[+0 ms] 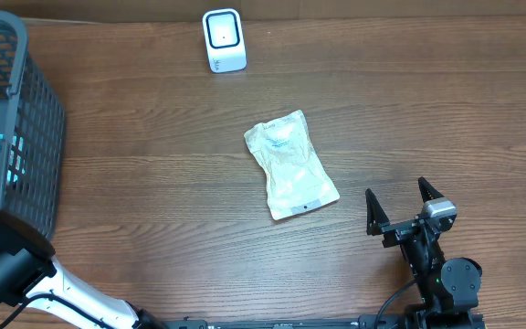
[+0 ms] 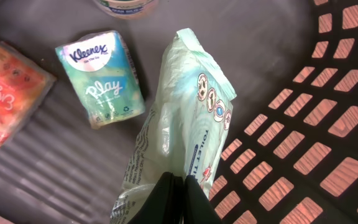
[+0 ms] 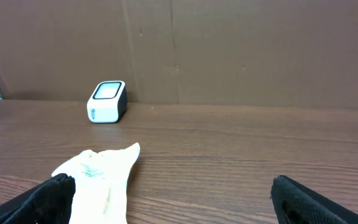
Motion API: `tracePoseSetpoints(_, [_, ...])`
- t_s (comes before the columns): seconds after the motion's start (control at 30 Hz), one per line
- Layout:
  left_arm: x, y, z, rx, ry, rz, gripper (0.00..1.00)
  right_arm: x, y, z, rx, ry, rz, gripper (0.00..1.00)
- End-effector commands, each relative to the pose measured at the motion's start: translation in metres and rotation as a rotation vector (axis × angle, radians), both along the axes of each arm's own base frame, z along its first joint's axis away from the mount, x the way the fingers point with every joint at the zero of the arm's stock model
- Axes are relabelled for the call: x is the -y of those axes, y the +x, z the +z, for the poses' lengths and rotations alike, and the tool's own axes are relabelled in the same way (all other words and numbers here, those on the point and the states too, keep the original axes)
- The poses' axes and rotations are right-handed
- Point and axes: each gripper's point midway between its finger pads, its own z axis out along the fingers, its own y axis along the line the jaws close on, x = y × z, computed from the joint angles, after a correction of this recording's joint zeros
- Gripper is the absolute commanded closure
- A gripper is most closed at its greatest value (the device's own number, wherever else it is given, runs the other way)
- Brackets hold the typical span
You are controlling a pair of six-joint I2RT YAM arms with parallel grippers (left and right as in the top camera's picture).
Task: Scan the item barcode
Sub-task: 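Grasp the light green tissue pack with the left gripper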
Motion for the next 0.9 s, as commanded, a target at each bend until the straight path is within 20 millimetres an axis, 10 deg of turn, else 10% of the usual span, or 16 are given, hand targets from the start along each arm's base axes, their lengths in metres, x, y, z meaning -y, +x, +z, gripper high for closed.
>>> tracePoseSetpoints(0.0, [-0.001,0.000,0.013,0.017,0.025,0.017,0.96,-0.001,0.000,-0.002,0.003,0.004,0.005,0.00])
tracePoseSetpoints(0.3, [0.005,0.008,0.036,0.098,0.012,0.042,0.96,-0.001,0.000,-0.002,0.003,0.003,0.005,0.00])
tracePoseSetpoints(0.63, [0.011,0.004,0.183,0.400,0.231,0.094,0.96,-0.001,0.000,-0.002,0.003,0.004,0.005,0.00])
tracePoseSetpoints(0.87, [0.066,-0.007,0.279,0.658,0.267,0.001,0.96,-0.001,0.000,-0.002,0.003,0.004,0.005,0.00])
